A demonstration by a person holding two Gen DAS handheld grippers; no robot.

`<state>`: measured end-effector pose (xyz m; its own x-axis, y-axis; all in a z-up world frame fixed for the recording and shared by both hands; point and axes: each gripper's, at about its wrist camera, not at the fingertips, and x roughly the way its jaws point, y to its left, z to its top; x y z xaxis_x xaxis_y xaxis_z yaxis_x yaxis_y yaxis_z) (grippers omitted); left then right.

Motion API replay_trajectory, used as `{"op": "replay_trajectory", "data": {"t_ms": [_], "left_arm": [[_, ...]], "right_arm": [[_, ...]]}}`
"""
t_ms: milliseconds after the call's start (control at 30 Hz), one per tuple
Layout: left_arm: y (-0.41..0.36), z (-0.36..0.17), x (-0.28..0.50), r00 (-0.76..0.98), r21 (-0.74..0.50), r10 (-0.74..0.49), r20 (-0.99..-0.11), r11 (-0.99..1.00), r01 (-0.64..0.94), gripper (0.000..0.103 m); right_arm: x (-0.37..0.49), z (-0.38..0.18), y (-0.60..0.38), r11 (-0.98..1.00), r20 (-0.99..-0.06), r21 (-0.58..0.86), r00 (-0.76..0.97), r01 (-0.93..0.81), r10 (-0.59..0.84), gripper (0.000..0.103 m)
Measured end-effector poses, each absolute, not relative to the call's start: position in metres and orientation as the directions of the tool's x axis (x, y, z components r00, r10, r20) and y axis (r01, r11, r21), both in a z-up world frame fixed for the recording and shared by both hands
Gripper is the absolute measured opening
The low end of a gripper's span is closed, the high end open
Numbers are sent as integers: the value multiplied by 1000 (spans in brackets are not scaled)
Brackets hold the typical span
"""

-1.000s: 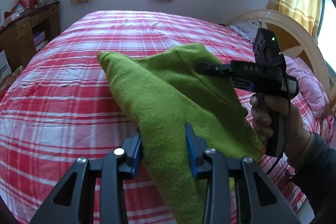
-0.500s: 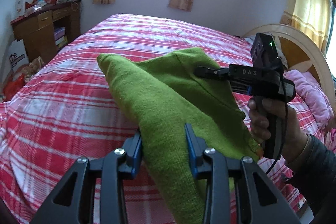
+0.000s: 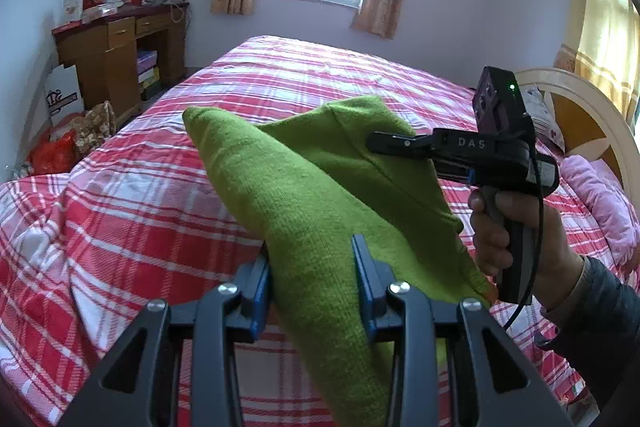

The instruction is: Fold small clothes

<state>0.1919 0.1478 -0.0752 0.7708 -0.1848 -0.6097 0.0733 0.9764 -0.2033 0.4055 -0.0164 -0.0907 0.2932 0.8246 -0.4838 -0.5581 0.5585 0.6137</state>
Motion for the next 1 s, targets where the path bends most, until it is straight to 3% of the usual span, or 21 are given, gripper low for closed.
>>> {"op": "replay_trajectory", "data": {"t_ms": [400, 567, 800, 1000], "left_arm": [[183, -92, 174, 772, -145, -88, -629, 989, -6, 37], [195, -109, 178, 729, -165, -81, -679, 985, -43, 39], [195, -119, 180, 705, -154, -61, -707, 986, -69, 51], [191, -115, 177, 705, -119, -32, -708, 990, -75, 55]], "right_arm": [[405, -104, 50, 516, -504, 618, 204, -593, 839, 29], [406, -119, 68, 524, -528, 621, 184, -582, 829, 29], [414, -131, 61, 538, -539, 636, 181, -553, 823, 29], [417, -141, 59, 581, -577, 615, 197, -533, 792, 29]]}}
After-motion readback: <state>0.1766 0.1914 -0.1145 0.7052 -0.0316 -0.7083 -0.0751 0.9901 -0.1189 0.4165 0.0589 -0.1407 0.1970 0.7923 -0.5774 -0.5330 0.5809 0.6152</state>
